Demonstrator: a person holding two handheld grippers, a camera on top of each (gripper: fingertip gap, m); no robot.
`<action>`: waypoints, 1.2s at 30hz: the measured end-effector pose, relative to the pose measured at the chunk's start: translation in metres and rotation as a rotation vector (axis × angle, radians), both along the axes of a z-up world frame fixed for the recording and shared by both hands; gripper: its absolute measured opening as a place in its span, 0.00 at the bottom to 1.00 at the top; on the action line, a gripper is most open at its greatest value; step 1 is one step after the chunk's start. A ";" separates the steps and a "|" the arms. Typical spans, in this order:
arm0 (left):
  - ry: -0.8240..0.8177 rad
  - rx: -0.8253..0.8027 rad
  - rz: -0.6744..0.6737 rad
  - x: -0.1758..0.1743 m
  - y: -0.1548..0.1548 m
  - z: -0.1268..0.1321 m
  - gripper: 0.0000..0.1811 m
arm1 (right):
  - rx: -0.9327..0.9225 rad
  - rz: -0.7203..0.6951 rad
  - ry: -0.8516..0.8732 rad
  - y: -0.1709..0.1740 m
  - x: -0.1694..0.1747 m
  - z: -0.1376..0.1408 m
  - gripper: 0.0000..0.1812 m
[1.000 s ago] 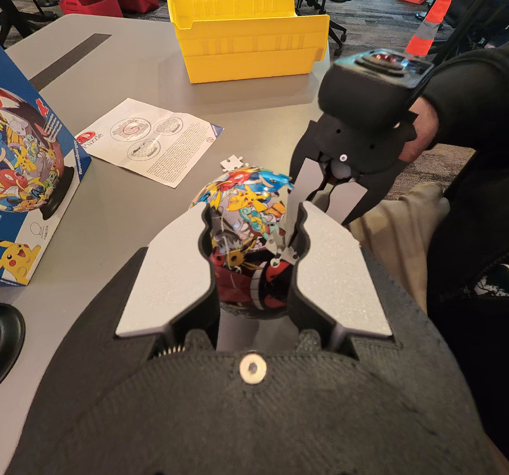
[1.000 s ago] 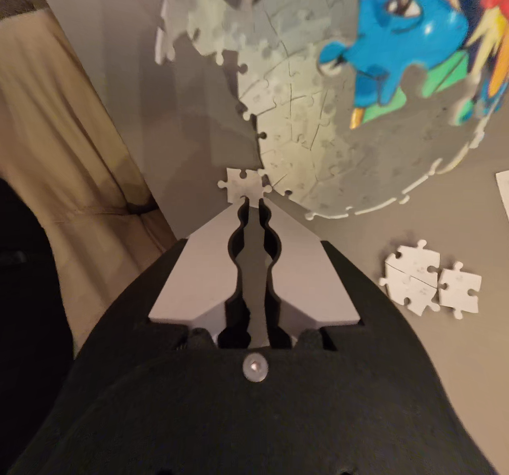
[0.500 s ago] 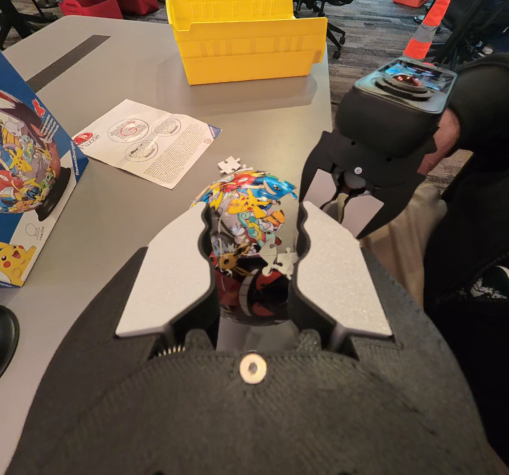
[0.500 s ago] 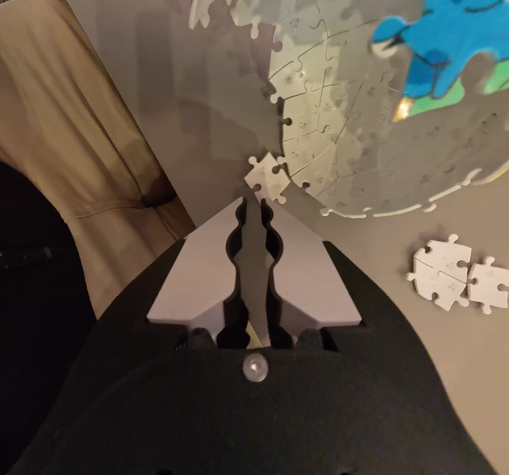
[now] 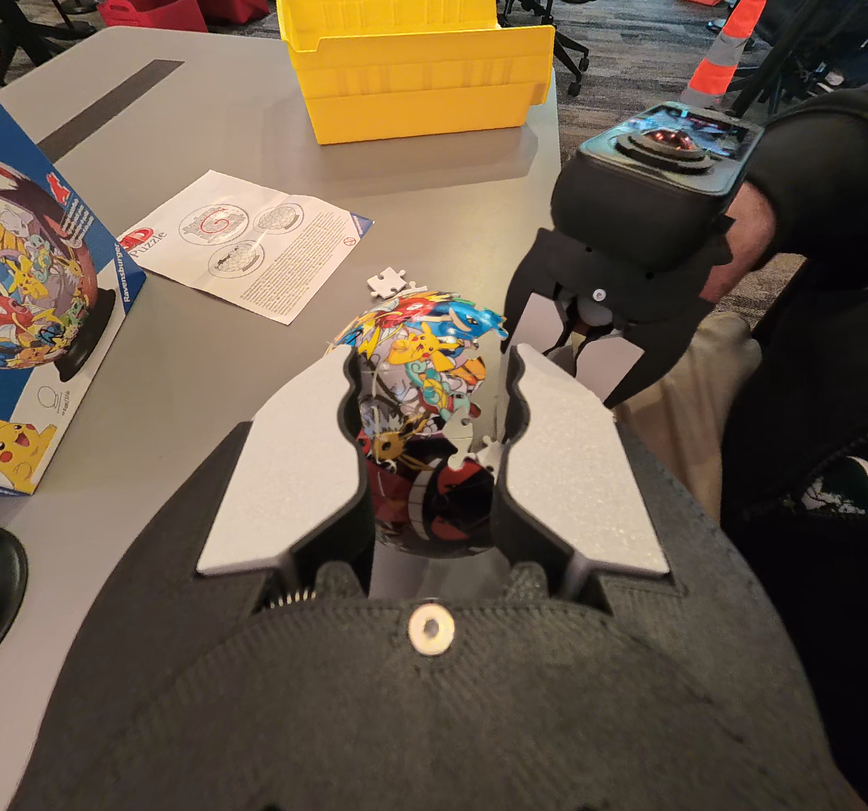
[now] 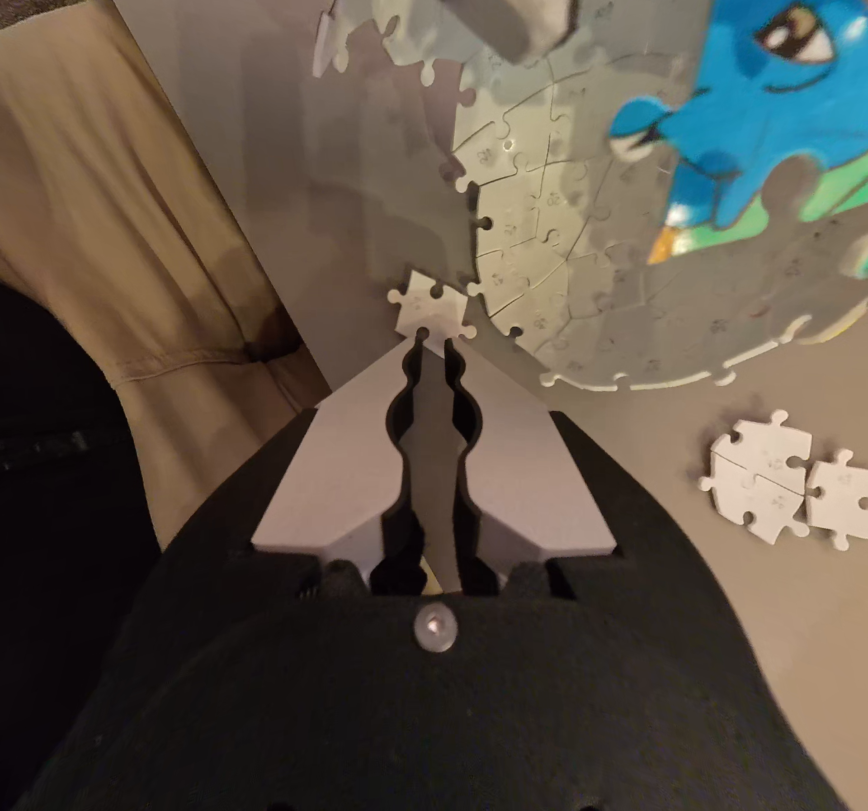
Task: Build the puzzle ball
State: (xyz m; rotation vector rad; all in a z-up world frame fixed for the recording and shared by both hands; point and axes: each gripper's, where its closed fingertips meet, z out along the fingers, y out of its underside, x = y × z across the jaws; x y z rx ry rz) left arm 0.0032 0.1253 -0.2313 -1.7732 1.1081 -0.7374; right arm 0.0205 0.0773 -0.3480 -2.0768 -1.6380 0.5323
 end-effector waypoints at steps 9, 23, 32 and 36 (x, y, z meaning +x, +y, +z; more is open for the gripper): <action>-0.001 0.002 0.001 0.001 -0.001 0.000 0.33 | -0.020 -0.042 -0.003 -0.003 0.002 0.000 0.05; 0.005 0.005 0.003 0.002 -0.004 0.000 0.33 | -0.023 0.022 0.008 -0.013 -0.007 0.001 0.05; 0.007 0.007 0.004 0.002 -0.005 0.000 0.33 | -0.027 0.030 0.001 -0.016 -0.011 -0.001 0.05; 0.006 0.007 0.003 0.002 -0.005 0.000 0.33 | -0.033 0.030 0.006 -0.017 -0.013 -0.001 0.05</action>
